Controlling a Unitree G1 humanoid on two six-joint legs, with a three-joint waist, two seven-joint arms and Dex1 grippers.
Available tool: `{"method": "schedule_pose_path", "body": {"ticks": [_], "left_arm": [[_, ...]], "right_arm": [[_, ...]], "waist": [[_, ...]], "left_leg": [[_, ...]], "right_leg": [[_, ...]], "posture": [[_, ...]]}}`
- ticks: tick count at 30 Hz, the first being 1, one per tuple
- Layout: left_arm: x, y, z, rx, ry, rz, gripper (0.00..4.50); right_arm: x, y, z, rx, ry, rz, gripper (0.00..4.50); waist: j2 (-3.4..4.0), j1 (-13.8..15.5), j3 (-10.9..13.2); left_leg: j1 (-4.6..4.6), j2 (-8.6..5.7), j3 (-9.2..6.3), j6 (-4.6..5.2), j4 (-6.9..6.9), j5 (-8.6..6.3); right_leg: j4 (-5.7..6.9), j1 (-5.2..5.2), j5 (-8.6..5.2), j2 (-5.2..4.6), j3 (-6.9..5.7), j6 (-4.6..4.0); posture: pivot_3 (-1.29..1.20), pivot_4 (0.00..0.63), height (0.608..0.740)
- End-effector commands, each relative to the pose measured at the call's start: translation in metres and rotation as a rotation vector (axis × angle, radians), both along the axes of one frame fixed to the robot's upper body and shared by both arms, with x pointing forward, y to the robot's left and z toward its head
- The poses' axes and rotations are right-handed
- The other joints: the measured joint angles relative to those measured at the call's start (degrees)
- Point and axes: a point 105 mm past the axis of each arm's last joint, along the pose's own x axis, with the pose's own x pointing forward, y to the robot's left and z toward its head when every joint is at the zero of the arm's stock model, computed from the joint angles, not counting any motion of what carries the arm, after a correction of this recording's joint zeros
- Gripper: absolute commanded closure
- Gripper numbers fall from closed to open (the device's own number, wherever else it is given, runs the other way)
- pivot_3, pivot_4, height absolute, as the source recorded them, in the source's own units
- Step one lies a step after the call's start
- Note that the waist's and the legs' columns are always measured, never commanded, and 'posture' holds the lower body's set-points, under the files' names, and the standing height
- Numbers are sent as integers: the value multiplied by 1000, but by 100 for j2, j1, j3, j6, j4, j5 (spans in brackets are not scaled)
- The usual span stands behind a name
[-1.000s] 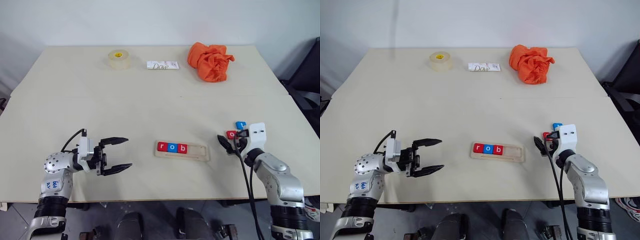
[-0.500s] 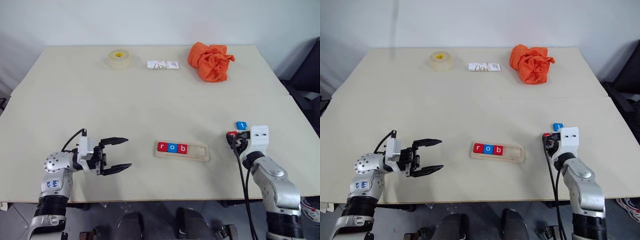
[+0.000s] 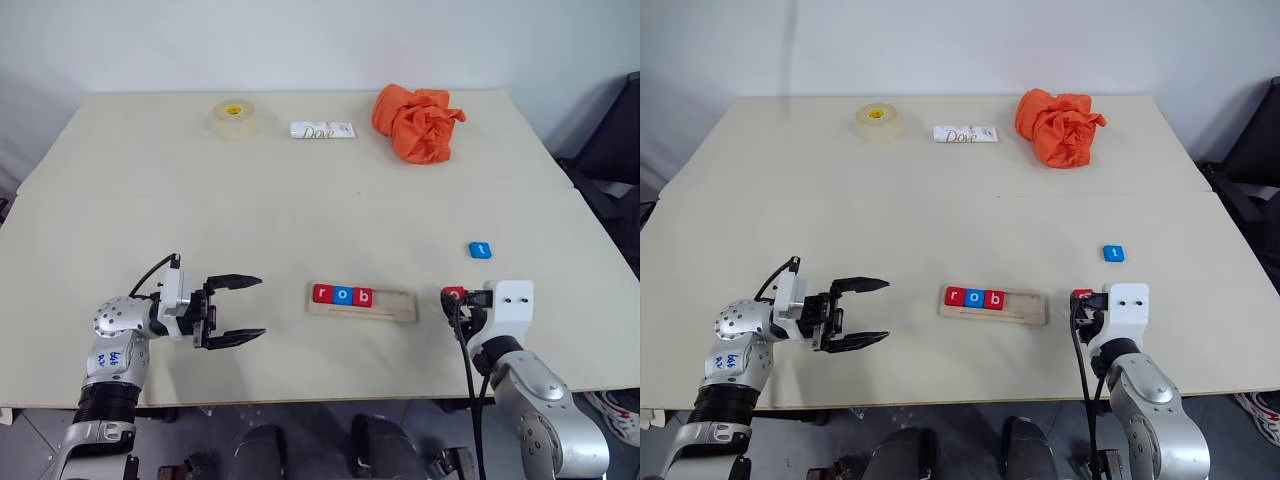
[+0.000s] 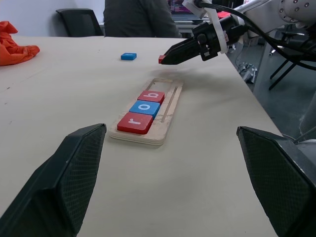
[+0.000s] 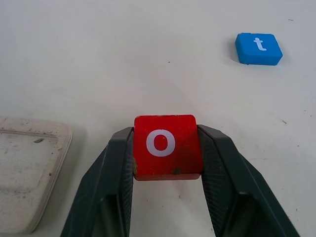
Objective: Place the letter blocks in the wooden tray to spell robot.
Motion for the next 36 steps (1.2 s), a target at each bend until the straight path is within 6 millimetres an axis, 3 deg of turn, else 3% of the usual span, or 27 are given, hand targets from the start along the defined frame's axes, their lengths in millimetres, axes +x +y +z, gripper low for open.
{"method": "schedule_pose_path", "body": {"ticks": [1, 5, 10, 19, 26, 34, 36], "left_arm": [[1, 2, 6, 1, -17, -10, 0], [0, 1, 6, 0, -19, -12, 0], [0, -1, 5, -7, -23, -8, 0], [-3, -6, 3, -28, -37, 7, 0], [-13, -5, -2, -40, -35, 36, 0], [-27, -1, -4, -45, -25, 99, 0], [-30, -1, -5, -44, -23, 108, 0]], "right_arm": [[-2, 0, 13, -9, -55, 9, 1294], [-4, -1, 18, -52, -64, 65, 38], [-1, -5, 29, -215, -72, 273, 38], [12, -14, 50, -469, 62, 847, 38], [26, -32, 35, -691, 234, 1164, 38], [42, -36, 19, -760, 307, 1295, 38], [44, -33, 18, -746, 293, 1308, 431]], "waist": [[0, 4, 0], [0, 4, 0], [0, 2, 0], [-4, 1, 2], [-5, 0, 4], [-4, -4, 4], [-4, -3, 4]], "left_leg": [[0, 0, 0, 0, 0, 0], [0, 0, 1, 0, -1, 0], [0, -1, 1, 1, 0, -1], [1, 0, 2, 2, 0, -1], [1, -1, 12, 2, 7, -1], [2, 0, 16, -3, 10, 2], [3, 1, 15, -5, 11, 3]], "right_leg": [[0, 0, 0, 0, 0, 0], [-2, 0, 0, 0, 0, 0], [-4, 2, 0, -1, 0, 0], [-6, 2, 1, 1, -1, 2], [-8, 3, 4, -2, 2, 7], [-5, 0, 4, -2, 2, 7], [-3, 0, 4, -2, 2, 7]], "posture": [[0, 150, 740], [0, 150, 740], [0, 150, 740], [0, 150, 740], [0, 150, 740], [0, 150, 740], [0, 150, 740]]}}
